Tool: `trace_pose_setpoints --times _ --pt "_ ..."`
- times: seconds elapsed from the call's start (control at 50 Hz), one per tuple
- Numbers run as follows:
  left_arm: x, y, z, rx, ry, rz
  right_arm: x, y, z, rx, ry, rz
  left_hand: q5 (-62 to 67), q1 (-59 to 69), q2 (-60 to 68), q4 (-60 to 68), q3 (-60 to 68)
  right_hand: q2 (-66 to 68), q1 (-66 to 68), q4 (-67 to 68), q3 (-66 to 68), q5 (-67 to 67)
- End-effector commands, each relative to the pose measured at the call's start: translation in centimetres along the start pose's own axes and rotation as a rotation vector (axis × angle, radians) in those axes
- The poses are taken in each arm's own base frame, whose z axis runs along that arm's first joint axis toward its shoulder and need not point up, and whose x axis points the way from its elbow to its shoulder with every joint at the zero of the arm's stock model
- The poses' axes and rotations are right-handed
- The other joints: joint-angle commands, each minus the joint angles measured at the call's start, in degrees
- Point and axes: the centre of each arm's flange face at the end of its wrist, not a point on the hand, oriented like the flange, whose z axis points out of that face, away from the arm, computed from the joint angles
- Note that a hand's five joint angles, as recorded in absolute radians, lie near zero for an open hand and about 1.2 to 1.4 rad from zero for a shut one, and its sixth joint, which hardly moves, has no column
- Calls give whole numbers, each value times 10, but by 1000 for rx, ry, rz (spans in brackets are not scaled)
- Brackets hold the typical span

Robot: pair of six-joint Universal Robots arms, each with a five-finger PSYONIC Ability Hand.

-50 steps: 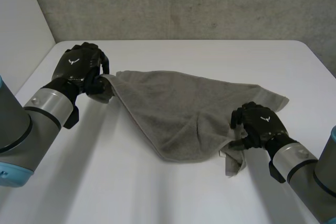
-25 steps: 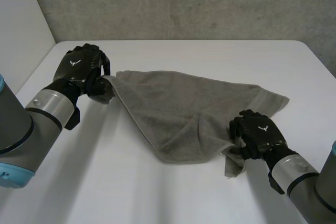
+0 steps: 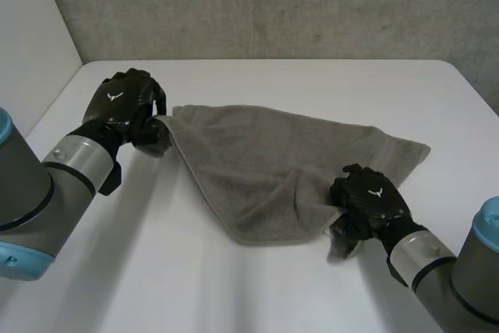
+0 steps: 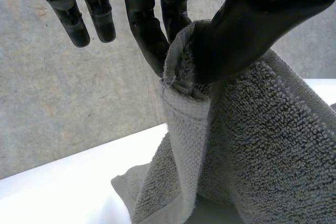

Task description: Fold the towel.

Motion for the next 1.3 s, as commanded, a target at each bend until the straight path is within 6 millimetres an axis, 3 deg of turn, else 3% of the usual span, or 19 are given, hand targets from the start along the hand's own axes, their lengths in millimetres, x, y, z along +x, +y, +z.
trace_pose_setpoints --times 0.02,0.2,0.36,0.52,0.66,0.78,0.86,0.88,0.9,0.92,0.94,0.98,1.0,1.04,1.1,1.14,1.18,1.22,1.3 --pt "-2 -15 -2 38 -6 11 9 -63 -10 170 -5 -54 30 42 28 -32 -28 36 64 -30 3 45" --pt "-7 -66 -24 96 -24 36 46 -144 -42 105 -167 -160 30 42 28 -32 -28 36 64 -30 3 45" --pt "-7 -70 -46 -33 29 74 77 -147 -41 -103 -90 -364 30 42 28 -32 -28 36 64 -30 3 45" --pt "-21 -43 -55 -235 18 244 88 -127 -26 -310 -47 -607 30 42 28 -32 -28 36 64 -30 3 45" --pt "-29 -21 -39 -334 49 345 59 -142 -1 -200 -41 -793 30 42 28 -32 -28 36 64 -30 3 45" --pt "-40 -10 19 -280 67 418 71 -192 46 153 201 -988 30 42 28 -32 -28 36 64 -30 3 45" --pt "-40 -39 83 42 13 524 73 -229 74 421 366 -1104 30 42 28 -32 -28 36 64 -30 3 45" --pt "-38 -60 97 173 -26 556 72 -261 78 590 473 -1153 30 42 28 -32 -28 36 64 -30 3 45" --pt "-38 -61 97 174 -26 556 72 -261 78 592 474 -1153 30 42 28 -32 -28 36 64 -30 3 45" --pt "-33 -90 105 326 -73 583 69 -302 69 767 588 -1176 30 42 28 -32 -28 36 64 -30 3 45" --pt "-33 -90 105 328 -73 583 67 -328 57 861 644 -1164 30 42 28 -32 -28 36 64 -30 3 45" --pt "-26 -150 104 601 -150 575 63 -346 47 923 655 -1120 30 42 28 -32 -28 36 64 -30 3 45" --pt "-26 -150 104 602 -150 575 58 -358 38 971 630 -1065 30 42 28 -32 -28 36 64 -30 3 45" --pt "-21 -206 80 796 -165 519 56 -365 31 1000 593 -1009 30 42 28 -32 -28 36 64 -30 3 45" --pt "-22 -233 61 860 -141 477 55 -360 27 970 462 -914 30 42 28 -32 -28 36 64 -30 3 45" --pt "-23 -227 62 844 -117 466 59 -347 32 914 386 -887 30 42 28 -32 -28 36 64 -30 3 45" --pt "-27 -206 67 779 -73 480 63 -328 37 838 303 -881 30 42 28 -32 -28 36 64 -30 3 45" --pt "-31 -191 70 733 -57 487 65 -287 48 699 161 -882 30 42 28 -32 -28 36 64 -30 3 45" --pt "-46 -154 76 621 -43 485 68 -255 53 610 94 -876 30 42 28 -32 -28 36 64 -30 3 45"
